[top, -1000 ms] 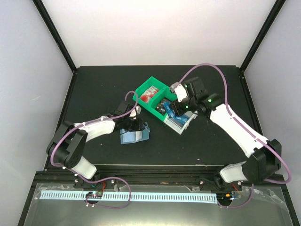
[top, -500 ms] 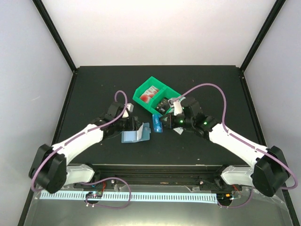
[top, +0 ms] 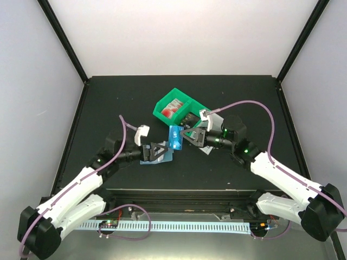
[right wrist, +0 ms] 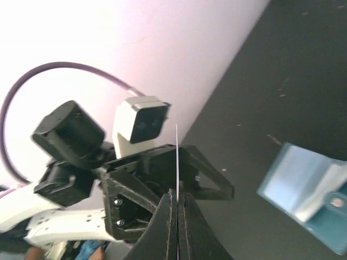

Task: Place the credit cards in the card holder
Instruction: Pick up the credit card from the storage box.

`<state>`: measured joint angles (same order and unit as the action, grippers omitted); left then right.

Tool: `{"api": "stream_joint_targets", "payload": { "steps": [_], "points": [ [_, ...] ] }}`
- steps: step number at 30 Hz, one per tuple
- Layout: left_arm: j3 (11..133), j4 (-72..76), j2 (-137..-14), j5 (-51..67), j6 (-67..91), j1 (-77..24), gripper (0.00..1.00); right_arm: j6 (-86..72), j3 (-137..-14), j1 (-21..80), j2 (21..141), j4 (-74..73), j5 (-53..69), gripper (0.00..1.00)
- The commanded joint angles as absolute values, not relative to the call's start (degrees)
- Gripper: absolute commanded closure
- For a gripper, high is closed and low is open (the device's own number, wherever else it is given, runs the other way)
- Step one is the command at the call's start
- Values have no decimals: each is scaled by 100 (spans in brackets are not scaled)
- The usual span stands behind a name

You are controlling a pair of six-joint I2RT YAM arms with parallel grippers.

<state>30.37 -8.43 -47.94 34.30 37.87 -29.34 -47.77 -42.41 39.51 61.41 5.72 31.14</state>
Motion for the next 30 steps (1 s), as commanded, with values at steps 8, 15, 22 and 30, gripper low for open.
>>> {"api": "stream_joint_targets", "payload": {
  "steps": [8,15,22,30],
  "points": [
    [2119,1756,-3678,4558,5826,-2961,32,-4823,-4182,3980,5941,930,4547,99],
    [2031,1234,-3226,3884,5754,-2964,32,-4596,-4310,3977,5911,410,4309,99],
    [2131,1237,-3460,3987,5913,-2963,32,-4926,-4404,4021,6378,1030,5054,99],
    [2184,1123,-3557,4331,5964,-2967,50,-5175,-4617,4275,7018,1754,5008,97]
  ]
}}
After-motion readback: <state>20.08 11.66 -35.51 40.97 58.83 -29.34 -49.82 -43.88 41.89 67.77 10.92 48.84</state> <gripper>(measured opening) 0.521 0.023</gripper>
